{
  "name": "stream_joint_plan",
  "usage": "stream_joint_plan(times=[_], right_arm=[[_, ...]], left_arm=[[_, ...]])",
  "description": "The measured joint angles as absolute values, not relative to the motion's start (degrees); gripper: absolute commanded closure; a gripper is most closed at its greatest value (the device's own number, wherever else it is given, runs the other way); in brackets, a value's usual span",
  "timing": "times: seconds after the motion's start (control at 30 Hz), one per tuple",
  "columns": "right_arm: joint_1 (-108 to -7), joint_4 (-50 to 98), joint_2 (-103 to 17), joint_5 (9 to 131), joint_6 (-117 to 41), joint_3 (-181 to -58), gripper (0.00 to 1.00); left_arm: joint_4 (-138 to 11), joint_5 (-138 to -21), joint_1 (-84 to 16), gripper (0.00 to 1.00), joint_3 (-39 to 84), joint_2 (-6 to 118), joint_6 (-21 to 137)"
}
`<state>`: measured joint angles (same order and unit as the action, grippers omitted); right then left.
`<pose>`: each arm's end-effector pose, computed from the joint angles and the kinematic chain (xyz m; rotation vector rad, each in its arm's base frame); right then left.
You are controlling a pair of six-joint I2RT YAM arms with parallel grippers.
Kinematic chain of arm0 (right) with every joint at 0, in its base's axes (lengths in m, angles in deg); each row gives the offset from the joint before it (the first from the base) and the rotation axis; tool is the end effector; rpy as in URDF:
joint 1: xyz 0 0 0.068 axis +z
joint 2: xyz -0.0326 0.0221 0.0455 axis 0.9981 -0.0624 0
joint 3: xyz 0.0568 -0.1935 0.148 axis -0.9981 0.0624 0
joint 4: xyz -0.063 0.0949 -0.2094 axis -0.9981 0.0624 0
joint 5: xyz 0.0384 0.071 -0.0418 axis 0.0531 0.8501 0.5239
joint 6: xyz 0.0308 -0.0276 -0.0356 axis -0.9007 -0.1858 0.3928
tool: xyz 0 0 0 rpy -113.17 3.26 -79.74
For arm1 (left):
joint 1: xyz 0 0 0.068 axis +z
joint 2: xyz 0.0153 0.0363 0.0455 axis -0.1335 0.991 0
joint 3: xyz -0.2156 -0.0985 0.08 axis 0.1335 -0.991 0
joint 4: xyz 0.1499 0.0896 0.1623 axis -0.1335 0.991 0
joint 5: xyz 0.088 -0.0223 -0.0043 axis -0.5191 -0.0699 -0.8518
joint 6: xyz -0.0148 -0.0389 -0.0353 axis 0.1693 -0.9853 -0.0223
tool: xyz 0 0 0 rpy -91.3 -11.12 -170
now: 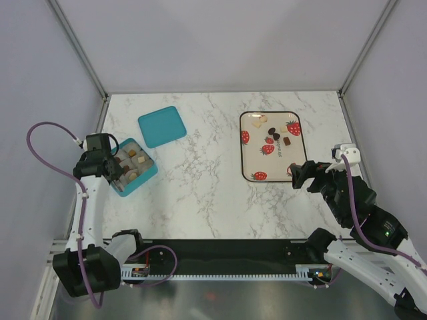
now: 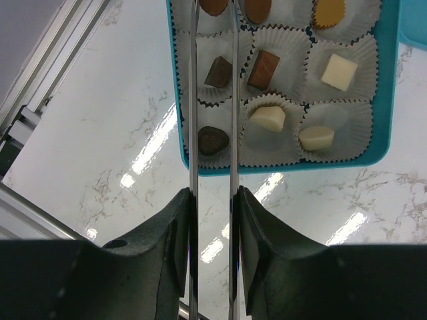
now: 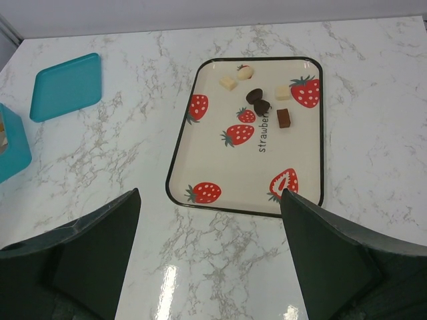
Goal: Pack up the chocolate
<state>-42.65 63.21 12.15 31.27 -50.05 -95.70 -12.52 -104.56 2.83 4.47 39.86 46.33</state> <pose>0.0689 0.0398 0.3439 -0.0022 1.7850 0.2943 0.1803 0.0444 0.2709 -0.8334 2.3396 0.2803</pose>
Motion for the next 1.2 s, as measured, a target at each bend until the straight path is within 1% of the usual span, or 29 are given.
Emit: stream_joint_plan(times=[0.3,1.2], right_arm=[[-42.7,63.0,12.3,31.3,-49.8,-95.2,0.06],[-42.7,62.8,12.5,30.6,-49.3,-94.3,0.05]], left_arm=[[-13.0,-104.6,3.4,0.59,3.9,40.6,46.8],[-17.6,-106.2,4.2,0.59,3.1,44.5,49.9]])
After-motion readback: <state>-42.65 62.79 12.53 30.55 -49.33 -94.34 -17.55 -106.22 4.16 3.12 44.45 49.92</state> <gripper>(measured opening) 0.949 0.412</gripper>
